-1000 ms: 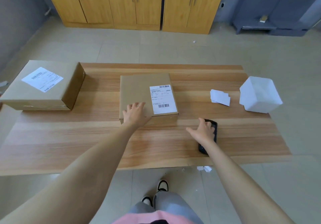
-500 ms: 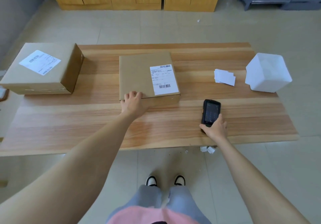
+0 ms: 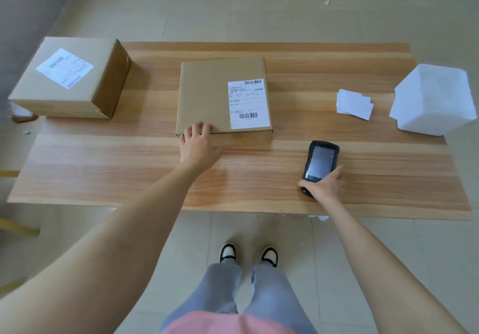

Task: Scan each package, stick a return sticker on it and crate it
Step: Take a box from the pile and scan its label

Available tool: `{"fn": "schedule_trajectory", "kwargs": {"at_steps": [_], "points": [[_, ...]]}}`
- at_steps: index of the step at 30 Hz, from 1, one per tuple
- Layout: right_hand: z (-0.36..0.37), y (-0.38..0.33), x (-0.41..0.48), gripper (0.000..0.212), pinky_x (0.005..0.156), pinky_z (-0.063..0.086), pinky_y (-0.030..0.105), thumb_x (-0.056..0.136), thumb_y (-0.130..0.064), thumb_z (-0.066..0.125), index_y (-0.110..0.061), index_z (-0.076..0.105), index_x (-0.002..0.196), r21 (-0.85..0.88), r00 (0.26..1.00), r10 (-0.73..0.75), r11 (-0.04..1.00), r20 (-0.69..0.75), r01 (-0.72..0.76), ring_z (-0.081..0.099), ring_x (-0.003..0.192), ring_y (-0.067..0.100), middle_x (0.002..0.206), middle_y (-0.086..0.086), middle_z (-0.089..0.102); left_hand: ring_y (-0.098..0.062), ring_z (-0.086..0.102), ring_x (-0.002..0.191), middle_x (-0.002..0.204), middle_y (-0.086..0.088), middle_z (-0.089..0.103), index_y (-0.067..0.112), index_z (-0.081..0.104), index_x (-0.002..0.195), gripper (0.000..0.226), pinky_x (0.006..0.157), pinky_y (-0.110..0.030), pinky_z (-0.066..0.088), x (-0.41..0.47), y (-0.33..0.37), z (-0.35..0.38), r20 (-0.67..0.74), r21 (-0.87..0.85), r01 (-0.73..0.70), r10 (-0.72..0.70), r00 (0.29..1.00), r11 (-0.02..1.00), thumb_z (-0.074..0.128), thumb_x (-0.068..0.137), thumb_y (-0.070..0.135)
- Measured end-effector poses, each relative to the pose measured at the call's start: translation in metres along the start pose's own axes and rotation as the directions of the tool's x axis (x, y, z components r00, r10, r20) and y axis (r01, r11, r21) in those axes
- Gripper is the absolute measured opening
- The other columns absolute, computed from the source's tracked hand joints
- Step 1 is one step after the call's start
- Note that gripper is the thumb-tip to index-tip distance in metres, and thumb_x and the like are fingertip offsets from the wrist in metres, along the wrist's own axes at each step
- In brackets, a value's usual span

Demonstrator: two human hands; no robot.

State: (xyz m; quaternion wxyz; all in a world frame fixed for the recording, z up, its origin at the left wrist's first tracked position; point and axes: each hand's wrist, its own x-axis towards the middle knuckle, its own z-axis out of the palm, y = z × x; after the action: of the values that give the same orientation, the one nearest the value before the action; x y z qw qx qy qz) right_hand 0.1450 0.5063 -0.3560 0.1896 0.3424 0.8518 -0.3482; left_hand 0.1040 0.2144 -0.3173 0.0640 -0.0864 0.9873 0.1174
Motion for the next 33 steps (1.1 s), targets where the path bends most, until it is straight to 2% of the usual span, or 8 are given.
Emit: {"fn": "schedule_trajectory", "kwargs": {"at_steps": [4,8,14,18,22,25,29,33], "points": [[-0.008,-0.008,0.004,0.088,0.087,0.042,0.037,0.066,-0.018,0.085,-0.006,0.03,0.134,0.218,0.996,0.001,0.976,0.092,-0.021,0.05,0.107,0.026,0.125,0.008,0.05,-0.031,0.026,0.133,0.146,-0.008,0.029,0.018,0.036,0.138,0.069,0.11,-0.042,0.022,-0.001,-0.001,0.001,0.012,0.021,-0.01,0.01,1.0,1.0,0.066,0.08,0.039],[-0.017,-0.019,0.001,0.061,0.085,0.049,0.036,0.065,-0.009,0.085,-0.004,0.053,0.117,0.564,0.967,0.014,0.81,0.254,-0.16,0.059,0.1,0.023,0.111,0.01,0.062,-0.03,0.022,0.136,0.148,-0.008,0.026,0.019,0.031,0.141,0.073,0.112,-0.042,0.02,-0.001,-0.002,-0.001,0.044,0.039,-0.015,0.014,0.999,0.999,0.065,0.081,0.041],[-0.018,-0.052,-0.028,0.045,0.079,0.053,0.033,0.071,0.001,0.078,-0.005,0.056,0.11,0.742,0.914,-0.147,0.639,0.378,-0.204,0.062,0.097,0.023,0.105,0.012,0.064,-0.029,0.017,0.139,0.15,-0.007,0.021,0.02,0.026,0.144,0.076,0.113,-0.041,0.019,-0.003,-0.001,-0.003,0.074,0.052,-0.017,0.013,0.997,0.999,0.063,0.081,0.041],[-0.013,-0.088,-0.05,0.035,0.073,0.054,0.033,0.076,0.0,0.073,-0.002,0.059,0.109,0.76,0.866,-0.24,0.613,0.438,-0.215,0.065,0.089,0.023,0.095,0.011,0.067,-0.029,0.014,0.14,0.152,-0.007,0.017,0.019,0.024,0.144,0.077,0.114,-0.041,0.02,-0.002,0.001,-0.005,0.095,0.046,-0.021,0.017,0.995,0.999,0.063,0.082,0.044],[-0.003,-0.113,-0.07,0.05,0.067,0.056,0.032,0.075,0.0,0.071,0.007,0.054,0.121,0.752,0.855,-0.257,0.625,0.451,-0.209,0.066,0.08,0.023,0.095,0.015,0.065,-0.028,0.014,0.14,0.151,-0.006,0.018,0.02,0.025,0.144,0.075,0.114,-0.04,0.022,0.0,-0.002,-0.008,0.11,0.025,-0.029,0.026,0.994,0.999,0.062,0.083,0.045],[0.004,-0.12,-0.081,0.049,0.076,0.056,0.038,0.076,0.002,0.07,0.005,0.05,0.121,0.717,0.847,-0.269,0.675,0.459,-0.174,0.064,0.087,0.026,0.101,0.016,0.062,-0.028,0.016,0.139,0.15,-0.005,0.02,0.021,0.027,0.143,0.072,0.113,-0.04,0.023,0.001,-0.004,-0.008,0.106,0.012,-0.04,0.039,0.994,0.999,0.061,0.083,0.044],[0.013,-0.116,-0.09,0.033,0.081,0.054,0.041,0.076,0.003,0.069,-0.009,0.046,0.096,0.638,0.857,-0.229,0.757,0.461,-0.141,0.062,0.084,0.024,0.094,0.01,0.06,-0.028,0.017,0.138,0.149,-0.005,0.021,0.021,0.028,0.142,0.07,0.112,-0.039,0.023,0.0,-0.005,-0.009,0.097,-0.003,-0.051,0.052,0.994,0.999,0.06,0.083,0.041],[0.021,-0.109,-0.094,0.036,0.089,0.053,0.043,0.072,-0.001,0.072,-0.013,0.047,0.096,0.543,0.871,-0.203,0.835,0.446,-0.084,0.062,0.09,0.024,0.097,0.007,0.06,-0.027,0.014,0.14,0.151,-0.005,0.018,0.022,0.025,0.143,0.07,0.113,-0.039,0.02,-0.001,-0.005,-0.009,0.107,0.004,-0.046,0.046,0.993,0.999,0.058,0.084,0.038]]}}
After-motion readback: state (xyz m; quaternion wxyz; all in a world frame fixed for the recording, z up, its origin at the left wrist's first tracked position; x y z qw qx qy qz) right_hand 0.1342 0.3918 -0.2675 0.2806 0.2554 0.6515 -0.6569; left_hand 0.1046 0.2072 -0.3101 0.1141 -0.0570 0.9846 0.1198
